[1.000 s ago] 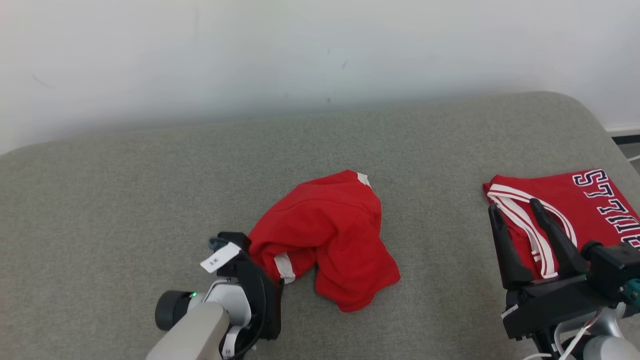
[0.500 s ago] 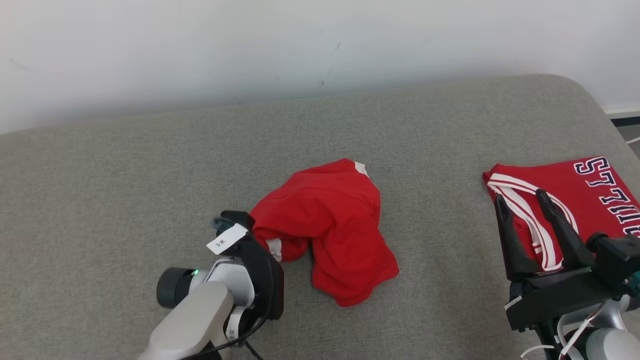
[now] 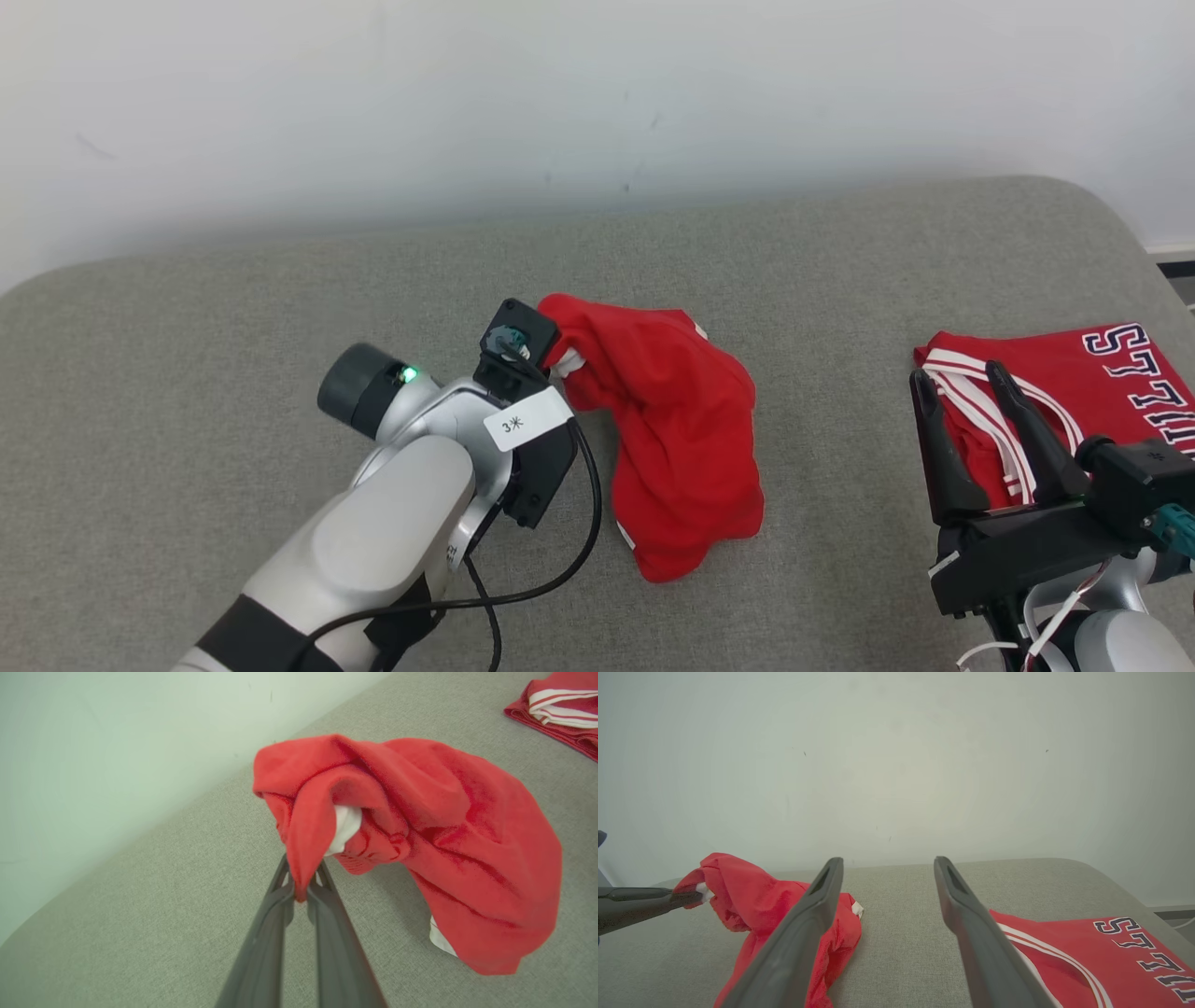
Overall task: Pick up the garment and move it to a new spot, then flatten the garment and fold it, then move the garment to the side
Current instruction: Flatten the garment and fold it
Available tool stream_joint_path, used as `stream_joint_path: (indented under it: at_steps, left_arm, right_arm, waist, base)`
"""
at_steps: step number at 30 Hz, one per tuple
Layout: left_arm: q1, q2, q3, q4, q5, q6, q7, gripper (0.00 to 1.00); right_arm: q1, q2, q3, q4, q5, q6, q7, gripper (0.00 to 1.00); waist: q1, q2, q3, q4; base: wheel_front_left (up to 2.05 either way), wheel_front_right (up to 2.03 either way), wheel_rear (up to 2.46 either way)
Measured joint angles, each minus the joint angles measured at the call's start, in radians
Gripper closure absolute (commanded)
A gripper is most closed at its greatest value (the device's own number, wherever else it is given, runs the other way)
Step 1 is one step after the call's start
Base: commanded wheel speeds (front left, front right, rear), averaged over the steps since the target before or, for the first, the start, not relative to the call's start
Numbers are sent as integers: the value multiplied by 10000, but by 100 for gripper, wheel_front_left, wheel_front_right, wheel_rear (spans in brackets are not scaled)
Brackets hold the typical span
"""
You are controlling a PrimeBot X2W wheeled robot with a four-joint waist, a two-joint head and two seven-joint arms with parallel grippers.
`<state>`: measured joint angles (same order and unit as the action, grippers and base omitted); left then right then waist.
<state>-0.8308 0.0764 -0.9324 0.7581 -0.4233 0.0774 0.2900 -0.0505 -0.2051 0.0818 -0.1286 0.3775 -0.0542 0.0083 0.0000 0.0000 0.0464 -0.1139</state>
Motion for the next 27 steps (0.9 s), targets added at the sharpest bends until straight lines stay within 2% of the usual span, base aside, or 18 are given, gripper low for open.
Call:
stream_joint_path:
  at_steps: [6,17,27]
  left_arm:
    - [-426,244,-407,-669,558,-82,-2,100]
    - [-1266,290,-98,-2276,888,79,-497,100]
    - [-1405,117,-190,-2364,978,165,-259,100]
  right_arm:
    - [33,54,2,144,31,0,-94,0]
    - [239,169,82,159,98,0,-188,0]
    - [237,234,184,194,134,12,-272,0]
  waist:
    - [-1,0,-323,59]
    - [-1,0,-656,162]
    - [-1,0,-716,4]
  base:
    - [0,0,0]
    - [0,0,0]
    - [0,0,0]
